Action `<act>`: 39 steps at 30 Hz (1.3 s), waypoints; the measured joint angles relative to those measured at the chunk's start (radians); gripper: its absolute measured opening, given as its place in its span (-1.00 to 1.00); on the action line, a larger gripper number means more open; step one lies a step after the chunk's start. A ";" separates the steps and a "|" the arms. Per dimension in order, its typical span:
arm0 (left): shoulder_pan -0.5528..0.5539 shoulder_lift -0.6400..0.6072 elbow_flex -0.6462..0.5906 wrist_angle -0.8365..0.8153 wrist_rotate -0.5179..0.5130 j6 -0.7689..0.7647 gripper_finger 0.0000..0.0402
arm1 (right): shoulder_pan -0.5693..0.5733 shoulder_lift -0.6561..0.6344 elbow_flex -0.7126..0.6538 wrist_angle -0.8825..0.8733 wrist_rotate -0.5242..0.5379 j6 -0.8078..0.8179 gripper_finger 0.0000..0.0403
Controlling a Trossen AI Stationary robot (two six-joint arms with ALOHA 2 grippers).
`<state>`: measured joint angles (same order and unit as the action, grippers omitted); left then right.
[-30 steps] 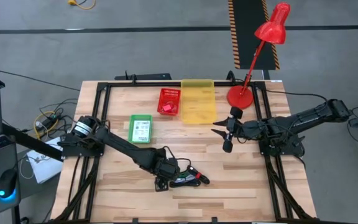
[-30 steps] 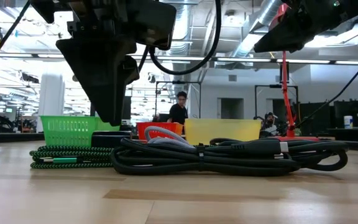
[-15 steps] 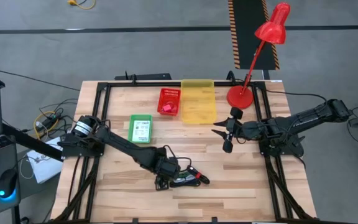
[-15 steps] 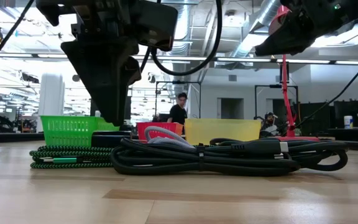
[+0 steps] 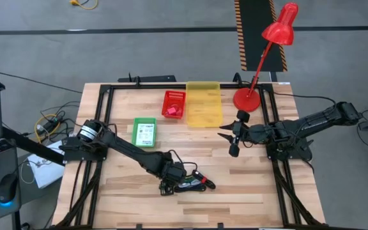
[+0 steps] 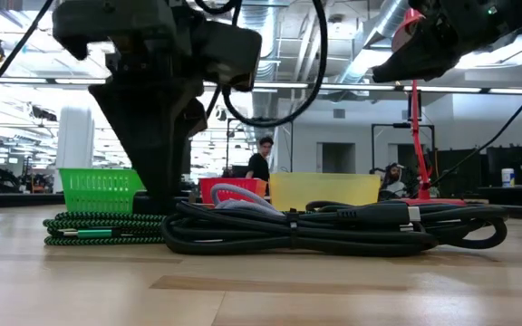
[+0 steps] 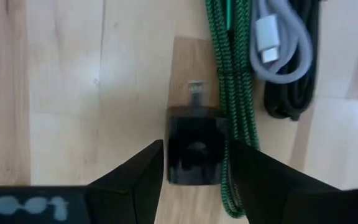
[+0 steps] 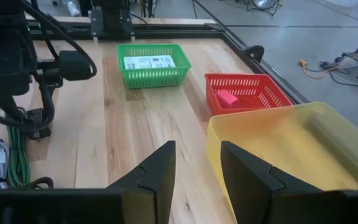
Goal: Pick and place items into bin
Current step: Put the black charger adapter into the red basket
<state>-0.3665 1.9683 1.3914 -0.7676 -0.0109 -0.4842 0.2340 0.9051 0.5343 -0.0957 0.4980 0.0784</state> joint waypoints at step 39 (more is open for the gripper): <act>0.044 0.029 0.000 0.024 0.063 0.114 -0.38 | 0.000 0.000 0.000 -0.013 0.000 0.001 -0.39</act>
<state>-0.3224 1.9976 1.3914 -0.7433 0.0523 -0.3701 0.2340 0.9047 0.5343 -0.1085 0.4984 0.0795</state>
